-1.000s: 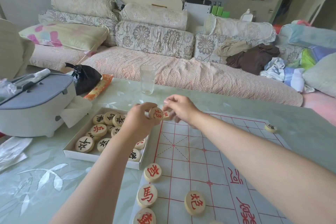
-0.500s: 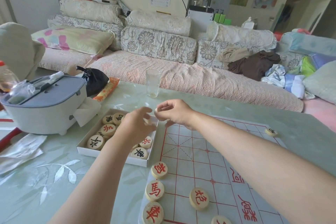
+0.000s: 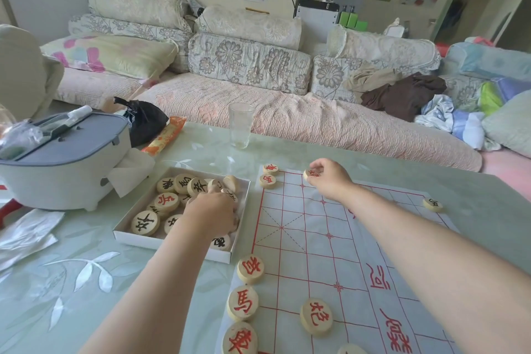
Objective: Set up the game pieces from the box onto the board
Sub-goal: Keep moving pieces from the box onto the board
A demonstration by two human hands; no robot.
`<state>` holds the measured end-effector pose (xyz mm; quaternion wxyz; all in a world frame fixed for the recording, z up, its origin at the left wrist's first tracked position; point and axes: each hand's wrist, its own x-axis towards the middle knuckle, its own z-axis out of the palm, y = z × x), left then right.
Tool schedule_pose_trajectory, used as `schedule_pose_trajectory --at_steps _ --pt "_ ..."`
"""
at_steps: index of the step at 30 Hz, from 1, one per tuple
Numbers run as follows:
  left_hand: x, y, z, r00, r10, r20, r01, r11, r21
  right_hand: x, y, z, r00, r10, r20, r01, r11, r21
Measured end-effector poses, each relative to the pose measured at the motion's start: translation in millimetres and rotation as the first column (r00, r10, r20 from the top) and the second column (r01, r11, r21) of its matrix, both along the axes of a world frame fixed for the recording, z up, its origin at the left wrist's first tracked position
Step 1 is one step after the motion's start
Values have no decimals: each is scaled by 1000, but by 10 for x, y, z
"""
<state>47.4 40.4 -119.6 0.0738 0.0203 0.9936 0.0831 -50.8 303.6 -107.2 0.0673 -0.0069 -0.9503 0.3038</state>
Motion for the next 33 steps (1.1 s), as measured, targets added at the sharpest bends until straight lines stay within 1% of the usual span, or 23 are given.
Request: schedule_pose_trajectory --at_steps 3,8,10,14,17,19,21,23,25,28,30,31,33 --pt "-20 12 31 1000 -1 20 0 1000 30 -7 -48 -138 999 37 27 -38 998 41" --pt "23 14 116 999 45 16 -47 985 164 5 -114 -214 999 35 7 -35 978 207" --pt "45 14 136 998 61 16 -63 979 196 3 -118 -224 999 44 22 -48 968 246" --pt "65 9 162 995 84 -57 -69 973 221 16 -153 -202 998 56 34 -64 945 321" --pt "52 18 200 977 172 -129 -123 939 321 56 -246 -125 995 96 3 -91 939 330" --pt "39 20 238 948 281 -152 -185 871 456 105 -386 -56 987 158 -38 -143 956 258" --pt "36 11 279 911 388 -141 -241 777 582 188 -577 30 966 246 -86 -233 963 133" --pt "45 -2 309 886 452 -100 -269 678 684 311 -779 124 938 330 -111 -329 944 26" --pt "53 -18 323 864 502 -42 -286 558 779 448 -950 195 904 404 -142 -410 912 -15" --pt "78 -49 326 831 556 26 -297 402 866 598 -1127 214 866 465 -183 -480 876 -47" --pt "95 -59 328 823 560 91 -290 279 915 681 -1199 189 852 484 -200 -504 861 -62" --pt "106 -62 328 818 562 119 -294 231 927 714 -1225 173 848 488 -207 -510 857 -68" --pt "117 -61 312 813 564 143 -293 184 938 763 -1259 150 847 486 -215 -512 854 -86"
